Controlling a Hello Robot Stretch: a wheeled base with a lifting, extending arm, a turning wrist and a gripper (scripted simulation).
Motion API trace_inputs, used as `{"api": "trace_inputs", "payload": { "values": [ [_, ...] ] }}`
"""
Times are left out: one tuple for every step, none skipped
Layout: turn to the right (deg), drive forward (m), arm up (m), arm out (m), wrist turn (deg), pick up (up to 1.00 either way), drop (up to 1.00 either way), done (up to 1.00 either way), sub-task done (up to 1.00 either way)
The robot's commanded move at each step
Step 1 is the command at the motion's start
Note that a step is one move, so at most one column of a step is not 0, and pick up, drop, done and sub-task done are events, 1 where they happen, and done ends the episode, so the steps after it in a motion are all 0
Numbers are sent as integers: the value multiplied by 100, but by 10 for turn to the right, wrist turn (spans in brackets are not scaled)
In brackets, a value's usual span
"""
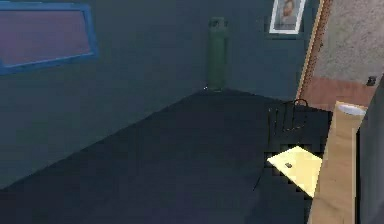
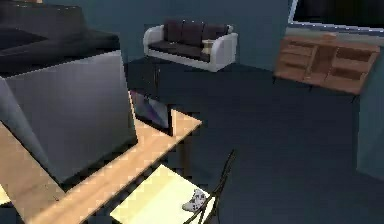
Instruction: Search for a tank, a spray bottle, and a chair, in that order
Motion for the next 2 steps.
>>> {"api": "trace_inputs", "payload": {
  "values": [
    [-450,0,0,0,0,0,0,0,0],
    [-420,0,0,0,0,0,0,0,0]
  ]
}}
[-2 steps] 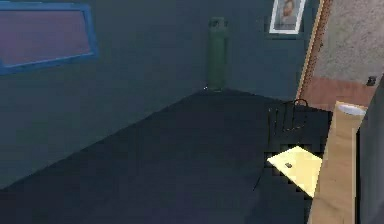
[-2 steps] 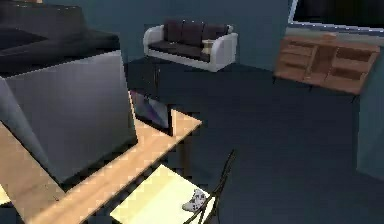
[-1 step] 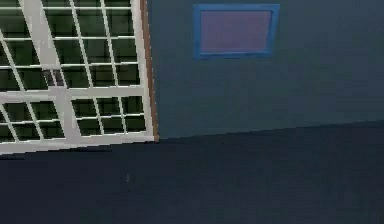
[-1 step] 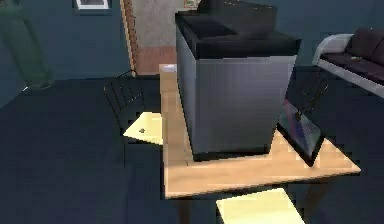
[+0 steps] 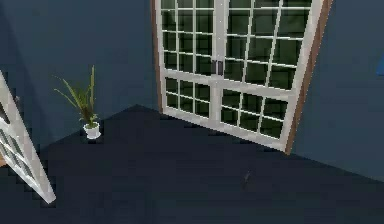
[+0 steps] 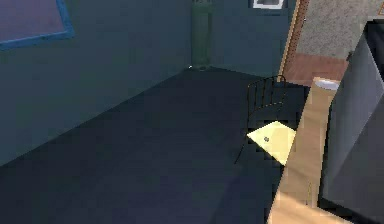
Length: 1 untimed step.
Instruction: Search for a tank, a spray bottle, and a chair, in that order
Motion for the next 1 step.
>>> {"api": "trace_inputs", "payload": {
  "values": [
    [0,10,0,0,0,0,0,0,0]
  ]
}}
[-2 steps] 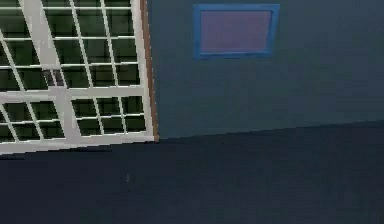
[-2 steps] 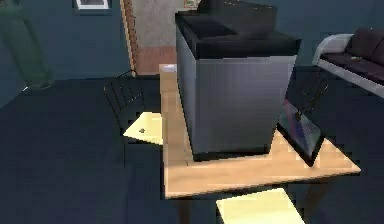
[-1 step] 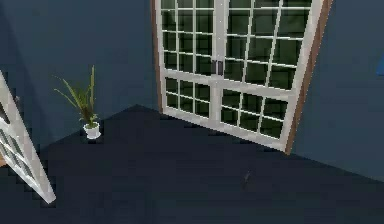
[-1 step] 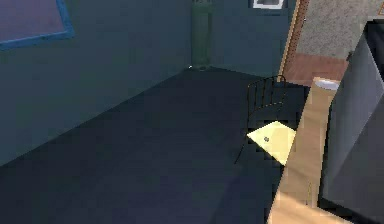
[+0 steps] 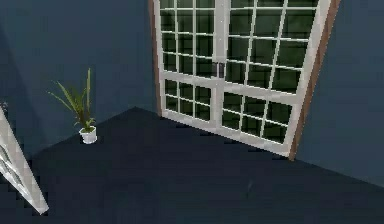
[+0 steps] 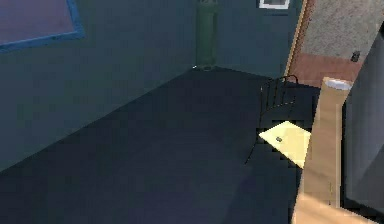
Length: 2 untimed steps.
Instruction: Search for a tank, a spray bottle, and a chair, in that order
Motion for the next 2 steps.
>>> {"api": "trace_inputs", "payload": {
  "values": [
    [450,0,0,0,0,0,0,0,0],
    [420,0,0,0,0,0,0,0,0]
  ]
}}
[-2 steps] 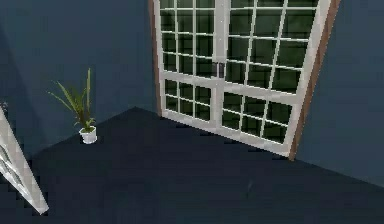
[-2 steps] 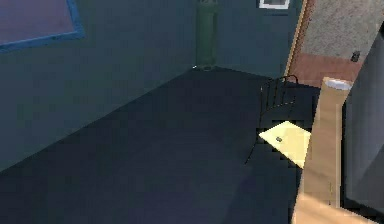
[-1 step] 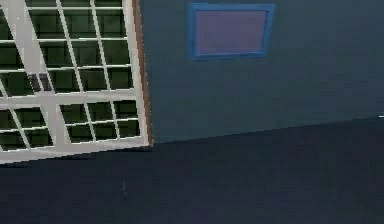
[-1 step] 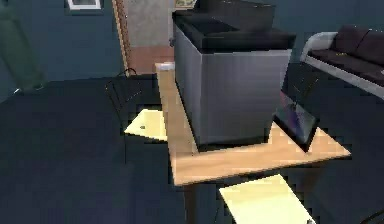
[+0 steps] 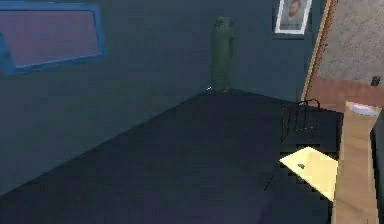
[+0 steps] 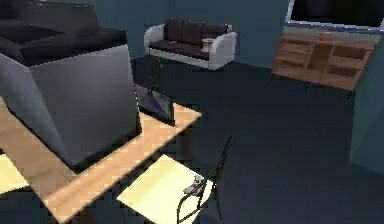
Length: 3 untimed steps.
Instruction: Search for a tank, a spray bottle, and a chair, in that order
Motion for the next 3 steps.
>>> {"api": "trace_inputs", "payload": {
  "values": [
    [0,100,0,0,0,0,0,0,0],
    [0,40,0,0,0,0,0,0,0],
    [360,0,0,0,0,0,0,0,0]
  ]
}}
